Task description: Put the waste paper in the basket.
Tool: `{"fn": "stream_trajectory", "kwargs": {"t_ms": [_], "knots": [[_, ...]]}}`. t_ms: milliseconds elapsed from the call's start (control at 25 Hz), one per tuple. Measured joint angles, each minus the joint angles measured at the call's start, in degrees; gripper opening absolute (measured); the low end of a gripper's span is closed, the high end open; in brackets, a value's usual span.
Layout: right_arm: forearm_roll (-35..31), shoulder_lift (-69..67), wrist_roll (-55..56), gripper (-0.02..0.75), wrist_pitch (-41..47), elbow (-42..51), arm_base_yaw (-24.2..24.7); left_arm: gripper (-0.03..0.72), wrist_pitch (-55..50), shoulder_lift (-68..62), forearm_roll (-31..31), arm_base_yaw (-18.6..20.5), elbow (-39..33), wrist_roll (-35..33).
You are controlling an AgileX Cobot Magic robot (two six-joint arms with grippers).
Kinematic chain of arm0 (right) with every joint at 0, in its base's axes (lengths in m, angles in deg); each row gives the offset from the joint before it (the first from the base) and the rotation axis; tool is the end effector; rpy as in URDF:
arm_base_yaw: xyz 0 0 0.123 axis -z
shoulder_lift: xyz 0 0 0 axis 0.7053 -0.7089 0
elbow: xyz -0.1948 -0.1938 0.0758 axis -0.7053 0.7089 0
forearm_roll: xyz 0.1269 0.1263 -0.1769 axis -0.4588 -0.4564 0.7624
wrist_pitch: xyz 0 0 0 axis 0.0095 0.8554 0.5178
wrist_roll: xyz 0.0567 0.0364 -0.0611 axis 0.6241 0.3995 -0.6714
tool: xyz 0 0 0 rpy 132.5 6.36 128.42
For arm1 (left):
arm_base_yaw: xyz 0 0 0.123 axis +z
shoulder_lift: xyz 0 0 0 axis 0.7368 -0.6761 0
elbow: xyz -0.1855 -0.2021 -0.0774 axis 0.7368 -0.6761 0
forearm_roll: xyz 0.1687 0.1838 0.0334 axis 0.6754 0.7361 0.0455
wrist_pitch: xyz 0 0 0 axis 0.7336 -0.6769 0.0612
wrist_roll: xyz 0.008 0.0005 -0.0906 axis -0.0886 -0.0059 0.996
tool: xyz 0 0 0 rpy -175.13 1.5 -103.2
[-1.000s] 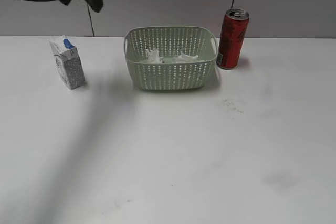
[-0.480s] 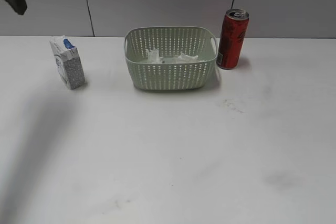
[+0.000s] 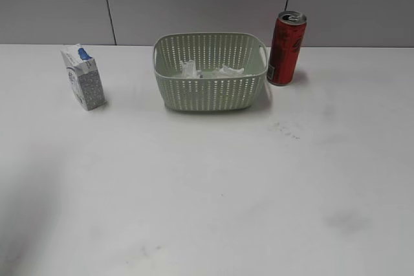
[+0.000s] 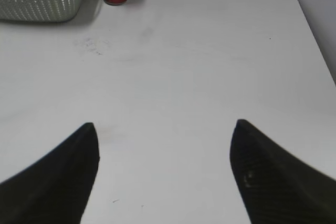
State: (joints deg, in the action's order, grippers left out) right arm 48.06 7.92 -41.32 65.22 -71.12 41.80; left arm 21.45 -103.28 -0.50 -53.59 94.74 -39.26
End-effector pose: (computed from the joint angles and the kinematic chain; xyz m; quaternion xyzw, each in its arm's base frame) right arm 0.0073 0.0070 0.2647 -0.0509 0.8389 0.0387 0.5406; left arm 0.2632 -0.0342 0.3168 0.1297 0.9804 -0.0291 0.1454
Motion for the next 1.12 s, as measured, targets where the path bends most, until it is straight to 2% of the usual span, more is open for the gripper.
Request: {"fn": "stream_trajectory", "kwargs": {"t_ms": [320,600,920,1120], "knots": [[0.0,0.0,0.0,0.588,0.0,0.0,0.0,0.589,2.4,17.9,0.0,0.0,-18.3,1.5],[0.0,0.0,0.0,0.588,0.0,0.0,0.0,0.589,3.2,33.4,0.4,0.0,-29.9,2.9],[0.0,0.0,0.0,0.588,0.0,0.0,0.0,0.589,6.0,48.9,0.7,0.0,-38.6,3.0],[0.0,0.0,0.0,0.588,0.0,0.0,0.0,0.589,7.0,56.8,0.7,0.0,-39.6,3.0]]}}
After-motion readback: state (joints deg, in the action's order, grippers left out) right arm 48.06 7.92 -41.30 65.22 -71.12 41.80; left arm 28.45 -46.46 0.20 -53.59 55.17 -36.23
